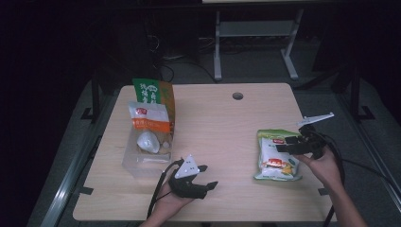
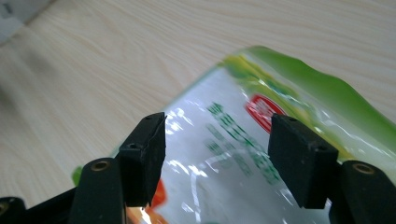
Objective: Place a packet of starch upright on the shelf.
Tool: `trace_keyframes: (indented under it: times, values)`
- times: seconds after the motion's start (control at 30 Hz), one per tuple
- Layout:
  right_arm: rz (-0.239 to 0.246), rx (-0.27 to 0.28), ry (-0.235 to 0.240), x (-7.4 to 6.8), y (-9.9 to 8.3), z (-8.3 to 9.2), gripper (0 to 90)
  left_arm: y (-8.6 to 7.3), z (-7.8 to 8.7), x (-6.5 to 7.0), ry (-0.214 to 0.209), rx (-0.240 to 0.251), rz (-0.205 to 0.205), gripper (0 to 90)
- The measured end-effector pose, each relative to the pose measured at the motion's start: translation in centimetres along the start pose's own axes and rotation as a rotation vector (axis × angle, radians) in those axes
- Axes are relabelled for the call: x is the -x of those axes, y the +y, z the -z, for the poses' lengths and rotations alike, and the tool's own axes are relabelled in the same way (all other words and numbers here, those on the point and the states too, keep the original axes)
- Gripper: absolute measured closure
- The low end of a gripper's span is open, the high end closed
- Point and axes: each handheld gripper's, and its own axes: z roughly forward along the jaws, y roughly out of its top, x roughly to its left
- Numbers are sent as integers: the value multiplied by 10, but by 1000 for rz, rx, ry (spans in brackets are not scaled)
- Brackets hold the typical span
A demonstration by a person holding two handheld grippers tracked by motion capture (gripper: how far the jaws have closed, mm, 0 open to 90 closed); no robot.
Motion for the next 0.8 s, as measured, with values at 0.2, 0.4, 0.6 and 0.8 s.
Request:
trace_keyframes:
  times: [0.2,0.4,0.6,0.8]
  values:
    - [-46,-13,-65,18,-16,7,348,6,-8,4,-10,4,-11,338]
    - [-87,-16,-104,35,-30,10,340,7,-11,5,-20,4,-10,335]
    - [-142,-22,-69,45,-41,6,423,9,-13,7,-27,2,-14,334]
    - [-188,5,33,47,-48,4,656,12,-19,8,-41,7,-1,331]
